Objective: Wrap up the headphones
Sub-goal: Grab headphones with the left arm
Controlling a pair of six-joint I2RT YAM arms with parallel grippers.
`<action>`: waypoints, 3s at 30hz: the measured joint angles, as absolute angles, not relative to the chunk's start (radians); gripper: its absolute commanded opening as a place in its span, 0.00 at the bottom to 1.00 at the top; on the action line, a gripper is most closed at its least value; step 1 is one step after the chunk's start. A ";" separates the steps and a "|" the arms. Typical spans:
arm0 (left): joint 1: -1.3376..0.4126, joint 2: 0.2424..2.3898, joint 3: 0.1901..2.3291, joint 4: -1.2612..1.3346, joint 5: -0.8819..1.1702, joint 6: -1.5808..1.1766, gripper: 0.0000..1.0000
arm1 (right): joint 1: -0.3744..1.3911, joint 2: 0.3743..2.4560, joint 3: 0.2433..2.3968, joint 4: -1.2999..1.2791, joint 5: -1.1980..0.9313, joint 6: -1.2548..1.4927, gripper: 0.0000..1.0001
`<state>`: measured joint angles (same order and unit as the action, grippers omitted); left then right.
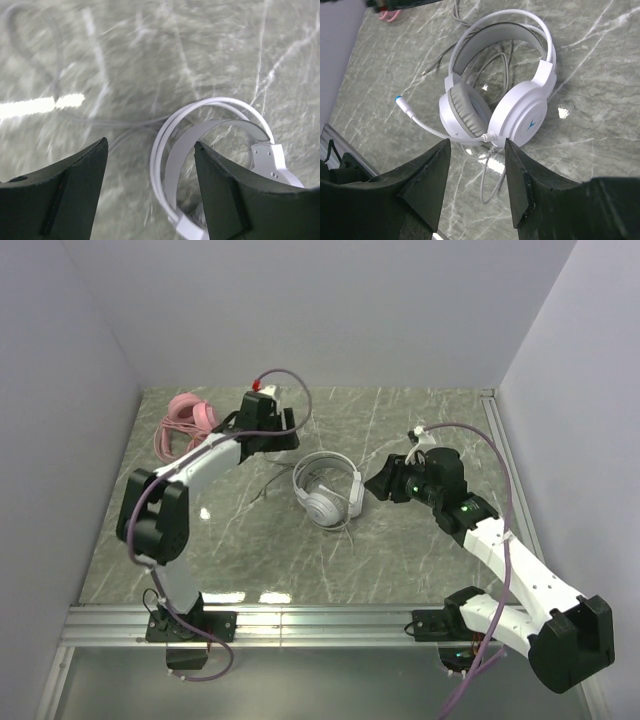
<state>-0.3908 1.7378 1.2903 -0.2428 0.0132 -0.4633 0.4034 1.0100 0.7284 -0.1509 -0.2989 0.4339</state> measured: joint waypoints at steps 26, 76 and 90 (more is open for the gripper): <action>-0.439 2.122 1.667 -0.496 0.250 -0.104 0.61 | 0.403 0.965 0.734 -0.176 -0.323 0.403 0.54; -0.560 1.758 1.439 -0.625 -0.291 -0.549 0.00 | 0.403 0.961 0.710 -0.153 -0.324 0.422 0.54; -0.550 1.617 1.351 -0.695 -0.474 -0.781 0.00 | 0.398 0.813 0.559 -0.029 -0.238 0.480 0.58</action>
